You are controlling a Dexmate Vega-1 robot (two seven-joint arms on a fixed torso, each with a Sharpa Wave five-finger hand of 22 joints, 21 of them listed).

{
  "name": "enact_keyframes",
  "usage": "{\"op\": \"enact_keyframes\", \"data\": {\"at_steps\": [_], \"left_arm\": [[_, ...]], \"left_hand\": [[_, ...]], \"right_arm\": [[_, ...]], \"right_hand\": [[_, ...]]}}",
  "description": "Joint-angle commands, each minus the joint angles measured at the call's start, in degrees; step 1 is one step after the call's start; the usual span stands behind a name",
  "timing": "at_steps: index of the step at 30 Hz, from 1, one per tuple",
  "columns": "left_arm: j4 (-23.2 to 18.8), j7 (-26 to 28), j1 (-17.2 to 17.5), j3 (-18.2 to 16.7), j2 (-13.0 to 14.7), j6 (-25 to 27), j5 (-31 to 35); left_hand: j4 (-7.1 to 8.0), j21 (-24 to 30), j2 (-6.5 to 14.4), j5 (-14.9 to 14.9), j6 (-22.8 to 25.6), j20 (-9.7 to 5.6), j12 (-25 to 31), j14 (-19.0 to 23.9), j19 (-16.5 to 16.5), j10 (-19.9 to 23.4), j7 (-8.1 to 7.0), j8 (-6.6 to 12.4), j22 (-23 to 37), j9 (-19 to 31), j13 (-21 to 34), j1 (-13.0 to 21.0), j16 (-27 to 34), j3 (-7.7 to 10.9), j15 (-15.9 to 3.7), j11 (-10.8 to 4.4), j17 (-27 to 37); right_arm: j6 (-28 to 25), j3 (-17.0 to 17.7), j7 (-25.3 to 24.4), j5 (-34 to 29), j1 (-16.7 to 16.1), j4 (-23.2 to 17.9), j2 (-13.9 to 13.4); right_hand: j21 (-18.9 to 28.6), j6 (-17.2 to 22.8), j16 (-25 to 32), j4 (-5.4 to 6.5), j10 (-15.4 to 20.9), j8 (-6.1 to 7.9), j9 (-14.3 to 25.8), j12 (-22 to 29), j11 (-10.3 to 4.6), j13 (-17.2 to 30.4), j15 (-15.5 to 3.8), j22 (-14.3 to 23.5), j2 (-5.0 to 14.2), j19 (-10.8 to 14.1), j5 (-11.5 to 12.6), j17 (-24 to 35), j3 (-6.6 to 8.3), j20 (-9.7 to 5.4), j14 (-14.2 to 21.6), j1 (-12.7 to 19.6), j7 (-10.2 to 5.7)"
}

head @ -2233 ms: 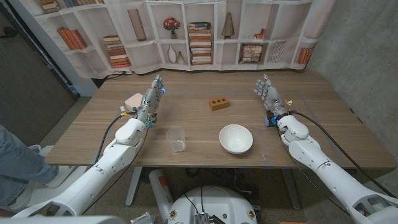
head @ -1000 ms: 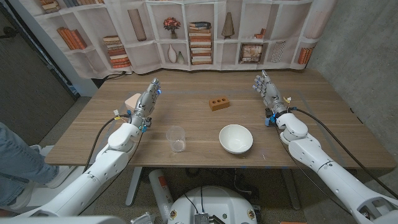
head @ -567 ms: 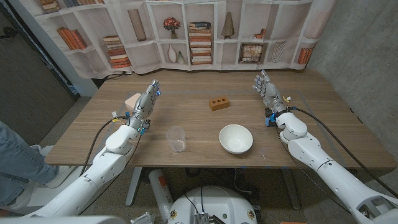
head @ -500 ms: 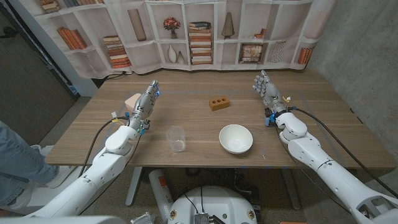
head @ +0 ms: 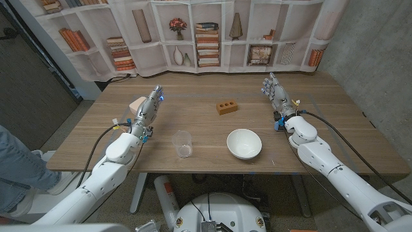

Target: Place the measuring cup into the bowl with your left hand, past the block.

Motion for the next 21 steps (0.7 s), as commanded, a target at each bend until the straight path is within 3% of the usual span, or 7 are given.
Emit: {"op": "enact_keyframes", "data": {"at_steps": [1, 21], "left_arm": [[-1.18, 0.97, 2.31, -1.05, 0.94, -1.34, 1.09], [-2.43, 0.27, 4.83, -1.99, 1.26, -5.22, 2.55]], "left_hand": [[-0.27, 0.53, -0.04, 0.25, 0.05, 0.62, -0.01, 0.32, -1.8, 0.19, -0.09, 0.1, 0.24, 0.16, 0.23, 0.8, -0.08, 0.03, -0.01, 0.04, 0.15], [-0.42, 0.53, 0.09, 0.15, 0.85, 0.64, -0.02, 0.97, -1.63, 0.79, -0.07, 0.16, 0.28, 0.18, 0.24, 1.08, -0.06, -0.09, 0.12, 0.0, 0.18]], "right_arm": [[-0.1, -0.09, -0.29, -0.07, 0.28, 0.19, 0.31], [0.87, 0.94, -1.6, -0.17, -1.89, -1.82, -0.34]], "right_hand": [[-0.16, 0.43, 0.0, 0.05, 0.5, -0.04, 0.13, 0.08, -0.03, 0.11, 0.31, 0.11, 0.29, 0.27, -0.14, 0.24, -0.1, -0.24, 0.28, 0.36, 0.26], [-0.75, 0.43, -0.08, -0.06, 0.51, -0.08, 0.12, -0.01, -0.03, 0.11, 0.38, 0.12, 0.34, 0.49, -0.25, 0.24, -0.27, -0.18, 0.37, 0.34, 0.28]]}}
